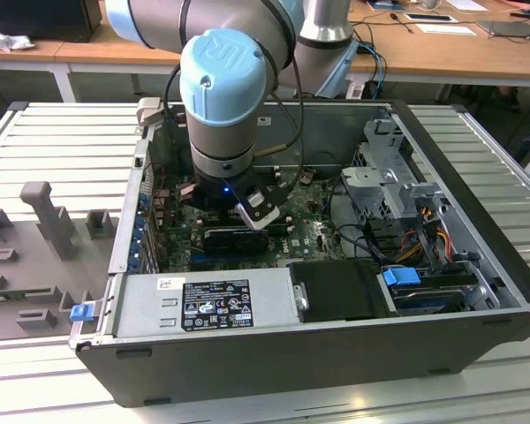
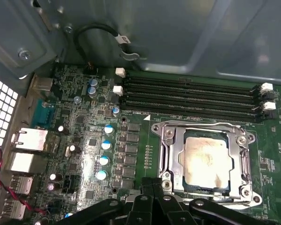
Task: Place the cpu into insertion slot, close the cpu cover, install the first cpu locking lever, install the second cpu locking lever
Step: 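Install the second cpu locking lever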
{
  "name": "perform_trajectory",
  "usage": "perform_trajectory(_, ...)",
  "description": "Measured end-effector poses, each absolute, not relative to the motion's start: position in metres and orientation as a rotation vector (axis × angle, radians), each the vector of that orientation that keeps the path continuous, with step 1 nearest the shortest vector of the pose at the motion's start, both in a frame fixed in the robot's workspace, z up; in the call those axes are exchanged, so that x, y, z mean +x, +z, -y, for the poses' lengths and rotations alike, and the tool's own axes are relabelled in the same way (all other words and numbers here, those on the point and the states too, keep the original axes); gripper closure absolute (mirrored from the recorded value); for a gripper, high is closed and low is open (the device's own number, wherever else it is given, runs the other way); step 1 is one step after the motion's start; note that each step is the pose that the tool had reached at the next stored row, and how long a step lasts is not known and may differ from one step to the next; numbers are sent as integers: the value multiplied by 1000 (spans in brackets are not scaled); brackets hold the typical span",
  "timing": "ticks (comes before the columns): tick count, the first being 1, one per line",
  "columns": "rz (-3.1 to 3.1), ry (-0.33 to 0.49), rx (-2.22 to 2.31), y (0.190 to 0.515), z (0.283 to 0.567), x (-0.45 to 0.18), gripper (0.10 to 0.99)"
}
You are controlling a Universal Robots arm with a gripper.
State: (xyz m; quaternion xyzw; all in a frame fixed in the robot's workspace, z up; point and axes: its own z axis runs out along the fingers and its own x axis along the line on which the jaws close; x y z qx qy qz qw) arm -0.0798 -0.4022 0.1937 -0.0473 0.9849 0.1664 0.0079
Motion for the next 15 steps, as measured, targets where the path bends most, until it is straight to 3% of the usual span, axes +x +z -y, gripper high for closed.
perform_trajectory(15,-3076,535,-148,235,402,-80,980)
